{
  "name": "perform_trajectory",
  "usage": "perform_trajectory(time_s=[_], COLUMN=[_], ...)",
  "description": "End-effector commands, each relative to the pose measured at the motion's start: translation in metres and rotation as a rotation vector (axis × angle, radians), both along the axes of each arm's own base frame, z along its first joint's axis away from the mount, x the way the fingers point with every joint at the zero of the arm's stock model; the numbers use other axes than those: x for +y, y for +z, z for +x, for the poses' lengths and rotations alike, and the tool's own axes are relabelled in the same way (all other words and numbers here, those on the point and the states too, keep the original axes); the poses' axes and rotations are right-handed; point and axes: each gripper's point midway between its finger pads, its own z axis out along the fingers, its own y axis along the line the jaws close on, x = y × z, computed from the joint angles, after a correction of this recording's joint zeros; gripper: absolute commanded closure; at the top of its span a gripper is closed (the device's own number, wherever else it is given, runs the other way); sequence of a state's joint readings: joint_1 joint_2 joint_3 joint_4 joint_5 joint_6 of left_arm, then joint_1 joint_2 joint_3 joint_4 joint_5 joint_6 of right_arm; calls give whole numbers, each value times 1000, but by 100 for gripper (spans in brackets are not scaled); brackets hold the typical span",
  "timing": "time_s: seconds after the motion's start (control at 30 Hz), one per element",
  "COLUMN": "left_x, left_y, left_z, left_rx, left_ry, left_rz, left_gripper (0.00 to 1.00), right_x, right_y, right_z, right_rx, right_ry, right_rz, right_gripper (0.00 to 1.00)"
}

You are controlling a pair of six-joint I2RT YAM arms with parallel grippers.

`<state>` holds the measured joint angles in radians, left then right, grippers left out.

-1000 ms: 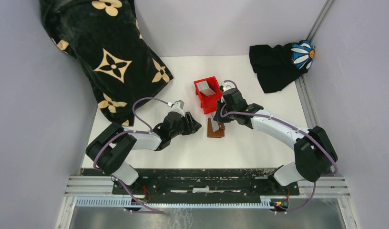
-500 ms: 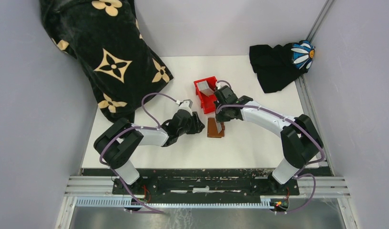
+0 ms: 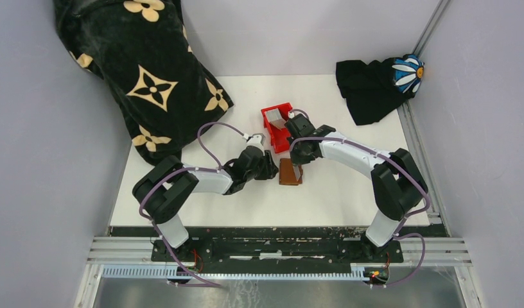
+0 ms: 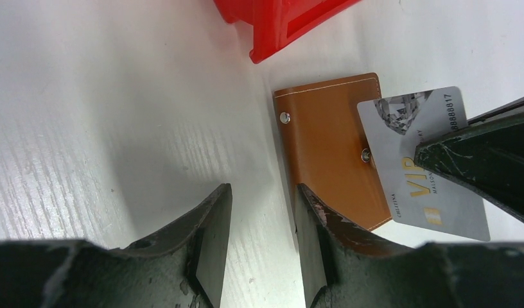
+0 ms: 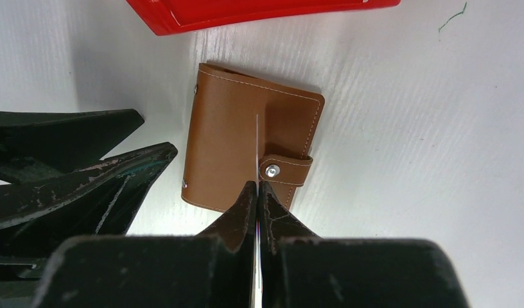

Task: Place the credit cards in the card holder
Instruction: Open the card holder at the center of the board.

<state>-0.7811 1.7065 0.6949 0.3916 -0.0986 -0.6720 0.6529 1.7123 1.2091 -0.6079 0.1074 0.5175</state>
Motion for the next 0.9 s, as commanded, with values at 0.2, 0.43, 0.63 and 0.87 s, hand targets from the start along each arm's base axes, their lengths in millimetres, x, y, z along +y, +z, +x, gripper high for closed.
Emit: perform_trajectory(time_s=[0.2,0.43,0.63,0.87], left_x=[-5,-6,-7,-5], left_y=[-1,-4,-6,-8], left_z=[7,7,6,6], left_rx=[-37,-35,-31,-30], left_ry=[-18,-16,-21,-17], left_rz=[51,58,62,73], left_gripper=[52,53,53,53], right_x=[4,13,18,13], right_y=[3,16,17,4], right_z=[9,7,6,5], right_rx=[-21,-51,-51,-34], right_ry=[5,19,31,27], right_rz=[-13,17,12,-29], right_gripper=[99,99,99,99])
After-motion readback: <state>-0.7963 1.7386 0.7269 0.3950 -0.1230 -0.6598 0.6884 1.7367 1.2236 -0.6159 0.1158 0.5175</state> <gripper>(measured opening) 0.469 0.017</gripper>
